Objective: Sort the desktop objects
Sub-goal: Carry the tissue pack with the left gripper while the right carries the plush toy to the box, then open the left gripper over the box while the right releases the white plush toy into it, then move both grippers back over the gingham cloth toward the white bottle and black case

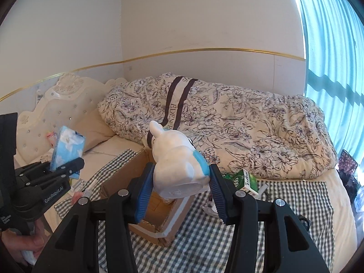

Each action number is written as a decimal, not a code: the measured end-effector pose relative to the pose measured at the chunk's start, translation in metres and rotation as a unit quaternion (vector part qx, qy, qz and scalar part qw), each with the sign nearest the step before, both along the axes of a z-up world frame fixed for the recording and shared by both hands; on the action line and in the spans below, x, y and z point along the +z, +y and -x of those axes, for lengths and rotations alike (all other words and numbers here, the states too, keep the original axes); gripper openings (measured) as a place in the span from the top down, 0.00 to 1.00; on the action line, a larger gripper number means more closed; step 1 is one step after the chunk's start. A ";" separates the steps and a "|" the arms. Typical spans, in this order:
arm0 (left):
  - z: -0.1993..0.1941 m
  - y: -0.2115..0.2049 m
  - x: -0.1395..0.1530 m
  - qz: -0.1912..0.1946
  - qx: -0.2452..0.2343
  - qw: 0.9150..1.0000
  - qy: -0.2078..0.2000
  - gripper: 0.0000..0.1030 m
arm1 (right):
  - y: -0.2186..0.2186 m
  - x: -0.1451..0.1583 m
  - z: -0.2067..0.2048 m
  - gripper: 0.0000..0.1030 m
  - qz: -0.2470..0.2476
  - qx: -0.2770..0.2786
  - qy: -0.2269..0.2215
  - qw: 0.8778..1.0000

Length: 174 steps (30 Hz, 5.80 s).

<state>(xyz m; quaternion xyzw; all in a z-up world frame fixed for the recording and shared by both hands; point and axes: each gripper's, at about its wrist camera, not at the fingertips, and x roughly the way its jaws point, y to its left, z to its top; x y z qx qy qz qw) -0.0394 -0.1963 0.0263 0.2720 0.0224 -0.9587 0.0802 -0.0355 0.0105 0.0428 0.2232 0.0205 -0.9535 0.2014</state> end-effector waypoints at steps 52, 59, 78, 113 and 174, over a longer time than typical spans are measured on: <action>0.168 -0.038 -0.135 -0.034 -0.022 0.970 -0.241 0.78 | -0.122 -0.154 0.167 0.54 -0.177 0.079 -0.216 0.957; 0.151 -0.044 -0.101 -0.037 -0.002 0.986 -0.161 0.71 | -0.127 -0.142 0.157 0.39 -0.166 0.081 -0.189 0.964; 0.085 -0.034 -0.008 -0.039 0.015 0.999 -0.022 0.70 | -0.084 -0.047 0.098 0.16 -0.088 0.041 -0.027 0.995; -0.054 0.119 0.105 -0.024 -0.065 0.986 0.150 0.41 | 0.128 0.086 -0.060 0.00 -0.004 -0.129 0.137 0.982; 0.093 0.316 -0.080 -0.005 -0.200 0.977 -0.070 0.00 | 0.302 -0.121 0.077 0.00 -0.182 -0.192 -0.119 0.957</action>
